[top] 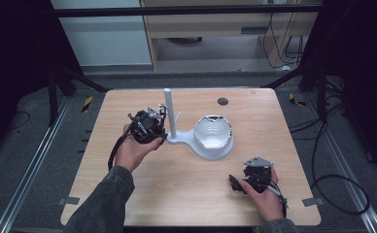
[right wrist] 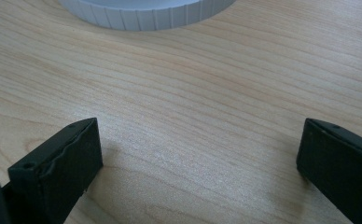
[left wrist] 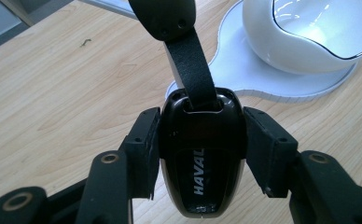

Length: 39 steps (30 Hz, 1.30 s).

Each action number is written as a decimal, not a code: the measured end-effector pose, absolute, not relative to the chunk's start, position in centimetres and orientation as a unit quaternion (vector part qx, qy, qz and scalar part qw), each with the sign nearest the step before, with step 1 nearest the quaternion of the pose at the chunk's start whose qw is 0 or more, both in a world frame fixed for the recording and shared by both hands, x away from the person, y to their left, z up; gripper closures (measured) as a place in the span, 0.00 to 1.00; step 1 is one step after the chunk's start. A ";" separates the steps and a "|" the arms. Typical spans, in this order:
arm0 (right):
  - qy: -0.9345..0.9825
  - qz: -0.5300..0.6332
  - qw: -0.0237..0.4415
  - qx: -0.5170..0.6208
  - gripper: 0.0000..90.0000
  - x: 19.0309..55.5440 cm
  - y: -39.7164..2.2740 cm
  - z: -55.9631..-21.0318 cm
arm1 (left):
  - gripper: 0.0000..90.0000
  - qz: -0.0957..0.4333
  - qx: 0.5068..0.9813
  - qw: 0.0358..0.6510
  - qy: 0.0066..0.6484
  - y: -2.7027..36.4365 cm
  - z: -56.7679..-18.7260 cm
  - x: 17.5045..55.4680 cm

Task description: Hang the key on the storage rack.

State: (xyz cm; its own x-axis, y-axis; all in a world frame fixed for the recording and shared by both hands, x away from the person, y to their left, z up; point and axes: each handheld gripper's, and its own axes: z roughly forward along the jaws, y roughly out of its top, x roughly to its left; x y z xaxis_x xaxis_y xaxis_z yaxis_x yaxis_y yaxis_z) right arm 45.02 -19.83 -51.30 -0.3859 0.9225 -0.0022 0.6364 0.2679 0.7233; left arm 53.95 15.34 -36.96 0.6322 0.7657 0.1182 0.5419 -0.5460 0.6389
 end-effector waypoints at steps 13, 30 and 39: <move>0.765 0.327 0.218 0.509 0.01 45.0 -19.8 -51.3 | 0.54 0.198 0.844 0.310 0.389 14.9 -38.1 54.3; 0.765 0.327 0.217 0.510 0.01 45.0 -19.8 -51.3 | 0.54 0.197 0.834 0.327 0.399 14.6 -39.1 54.6; 0.765 0.328 0.216 0.510 0.01 45.0 -19.8 -51.3 | 0.54 0.200 0.832 0.329 0.400 14.3 -39.3 54.8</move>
